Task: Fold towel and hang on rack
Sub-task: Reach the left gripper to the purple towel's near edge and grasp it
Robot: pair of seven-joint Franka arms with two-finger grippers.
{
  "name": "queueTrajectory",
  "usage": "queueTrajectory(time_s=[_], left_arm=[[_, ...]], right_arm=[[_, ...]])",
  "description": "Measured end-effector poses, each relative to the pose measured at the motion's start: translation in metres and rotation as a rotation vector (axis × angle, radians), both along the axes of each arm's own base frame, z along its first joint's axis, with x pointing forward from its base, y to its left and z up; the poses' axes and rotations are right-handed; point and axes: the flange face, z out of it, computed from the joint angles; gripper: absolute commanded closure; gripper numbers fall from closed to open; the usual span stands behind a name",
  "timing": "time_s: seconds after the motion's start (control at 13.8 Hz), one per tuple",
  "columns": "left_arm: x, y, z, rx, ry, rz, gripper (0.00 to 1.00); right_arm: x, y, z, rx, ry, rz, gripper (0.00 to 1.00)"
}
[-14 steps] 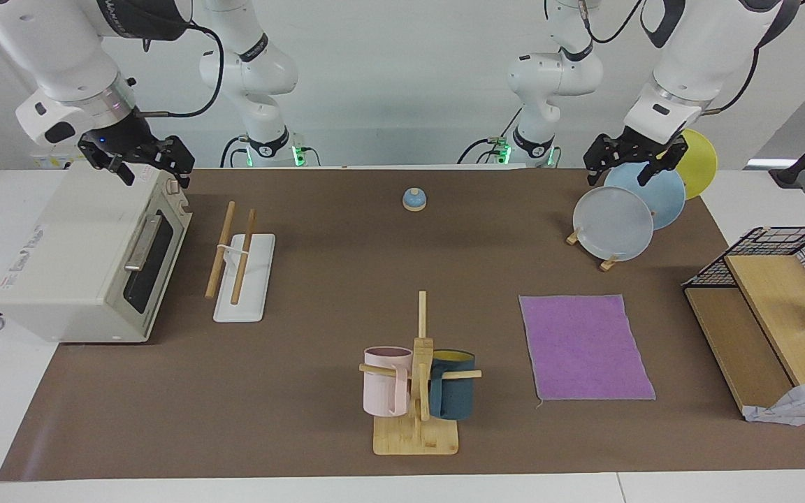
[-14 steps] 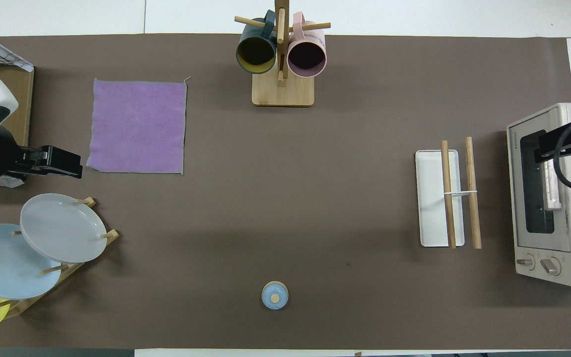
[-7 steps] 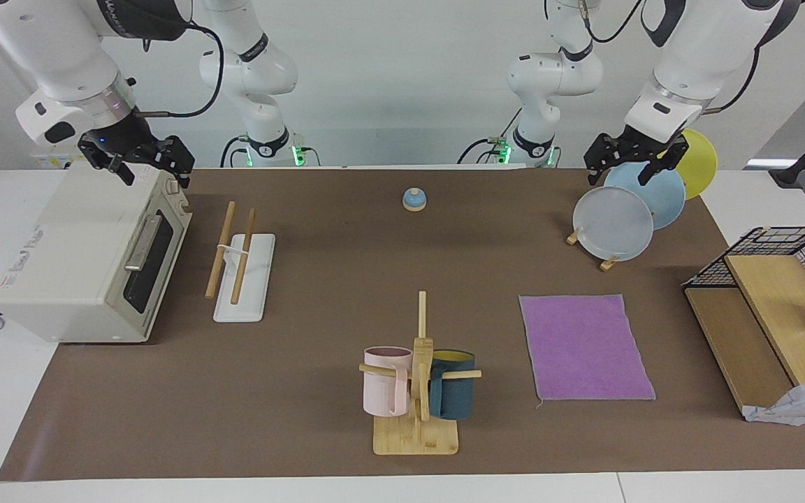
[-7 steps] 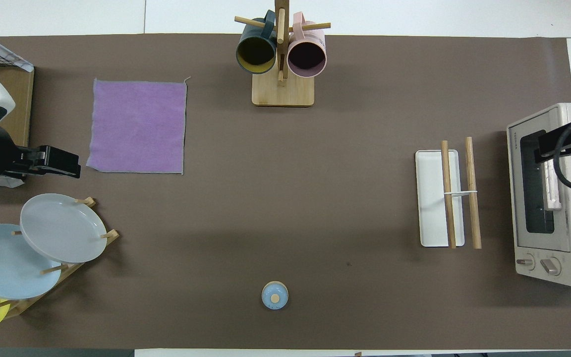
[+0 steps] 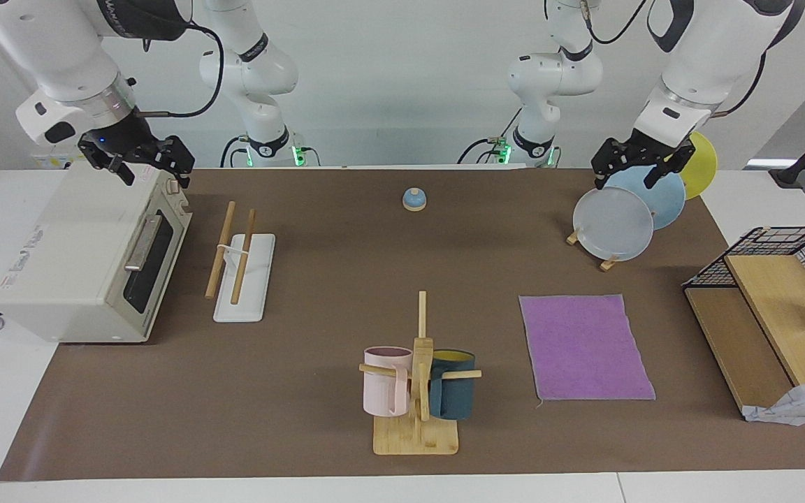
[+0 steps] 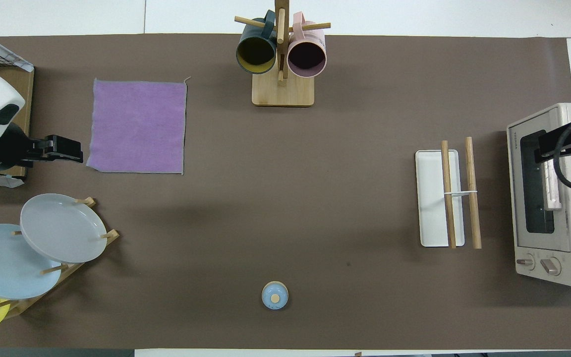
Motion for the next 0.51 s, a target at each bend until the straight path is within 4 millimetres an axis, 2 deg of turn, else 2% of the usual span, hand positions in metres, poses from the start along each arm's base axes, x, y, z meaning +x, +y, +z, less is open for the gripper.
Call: queueTrajectory(time_s=[0.15, 0.29, 0.36, 0.51], left_arm=[[0.026, 0.023, -0.067, -0.005, 0.016, 0.042, 0.00], [0.044, 0.050, -0.131, -0.010, 0.016, 0.084, 0.00], [0.048, 0.060, -0.155, -0.013, 0.017, 0.099, 0.00], [0.053, 0.066, -0.186, -0.040, 0.014, 0.129, 0.00]], right_arm=[[0.000, 0.000, 0.000, 0.000, 0.000, 0.000, 0.00], [0.000, 0.000, 0.000, 0.000, 0.000, 0.000, 0.00], [0.000, 0.000, 0.000, 0.000, 0.000, 0.000, 0.00], [0.000, 0.000, 0.000, 0.000, 0.000, 0.000, 0.00]])
